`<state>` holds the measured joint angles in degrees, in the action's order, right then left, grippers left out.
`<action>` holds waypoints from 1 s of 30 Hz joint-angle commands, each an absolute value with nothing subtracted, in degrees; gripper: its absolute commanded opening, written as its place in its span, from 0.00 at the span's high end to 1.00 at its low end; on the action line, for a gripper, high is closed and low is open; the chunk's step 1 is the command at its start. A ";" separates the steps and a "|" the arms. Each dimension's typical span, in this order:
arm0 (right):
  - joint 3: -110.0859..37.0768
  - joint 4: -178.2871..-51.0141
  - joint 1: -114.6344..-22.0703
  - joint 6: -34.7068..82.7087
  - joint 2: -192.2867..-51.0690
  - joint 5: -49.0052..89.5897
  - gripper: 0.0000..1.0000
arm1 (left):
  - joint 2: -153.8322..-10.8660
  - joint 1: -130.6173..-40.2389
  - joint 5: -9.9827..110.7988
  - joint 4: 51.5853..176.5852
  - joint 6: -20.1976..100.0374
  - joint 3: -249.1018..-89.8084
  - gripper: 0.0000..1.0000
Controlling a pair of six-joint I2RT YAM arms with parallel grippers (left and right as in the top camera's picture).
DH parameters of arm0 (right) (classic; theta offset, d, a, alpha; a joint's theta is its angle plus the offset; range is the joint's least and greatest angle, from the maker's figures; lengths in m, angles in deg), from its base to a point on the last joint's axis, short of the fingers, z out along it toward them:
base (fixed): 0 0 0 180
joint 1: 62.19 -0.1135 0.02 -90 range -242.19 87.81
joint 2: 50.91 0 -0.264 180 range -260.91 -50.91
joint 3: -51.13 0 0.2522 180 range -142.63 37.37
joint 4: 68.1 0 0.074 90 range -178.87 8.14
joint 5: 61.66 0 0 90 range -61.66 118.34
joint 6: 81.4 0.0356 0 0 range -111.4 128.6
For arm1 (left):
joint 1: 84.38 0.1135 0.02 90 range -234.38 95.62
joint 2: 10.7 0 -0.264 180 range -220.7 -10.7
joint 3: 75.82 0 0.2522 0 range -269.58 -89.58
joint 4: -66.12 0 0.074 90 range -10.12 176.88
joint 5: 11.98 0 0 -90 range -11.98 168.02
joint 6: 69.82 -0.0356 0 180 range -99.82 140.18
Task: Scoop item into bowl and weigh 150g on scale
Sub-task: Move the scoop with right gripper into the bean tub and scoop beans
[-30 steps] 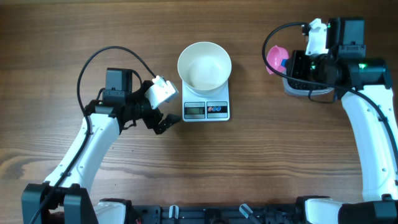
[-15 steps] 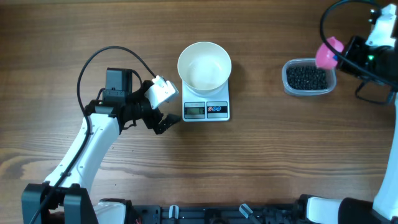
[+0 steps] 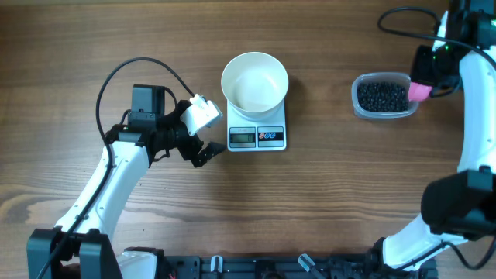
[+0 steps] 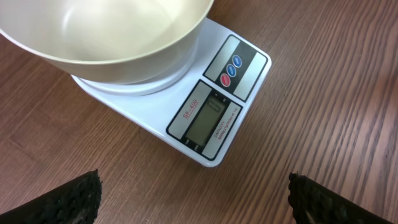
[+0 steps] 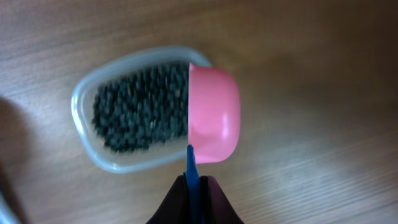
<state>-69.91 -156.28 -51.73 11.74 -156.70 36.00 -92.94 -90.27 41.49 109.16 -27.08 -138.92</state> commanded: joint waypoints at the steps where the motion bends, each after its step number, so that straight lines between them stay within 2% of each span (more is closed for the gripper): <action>1: -70.13 -153.17 -52.12 0.77 -158.39 37.33 0.96 | -93.44 -90.38 40.20 109.00 -26.93 -138.29 0.00; 9: -69.76 -153.28 -53.35 -12.39 -158.78 32.48 0.96 | -93.44 -90.38 40.20 109.00 -26.93 -138.29 0.00; 30: -67.97 -156.17 -53.33 -7.76 -166.63 33.64 0.96 | -93.44 -90.38 40.20 109.00 -26.93 -138.29 0.00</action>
<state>-68.82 -155.49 -53.15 -9.20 -164.53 34.58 -92.94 -90.27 41.49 109.16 -27.08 -138.92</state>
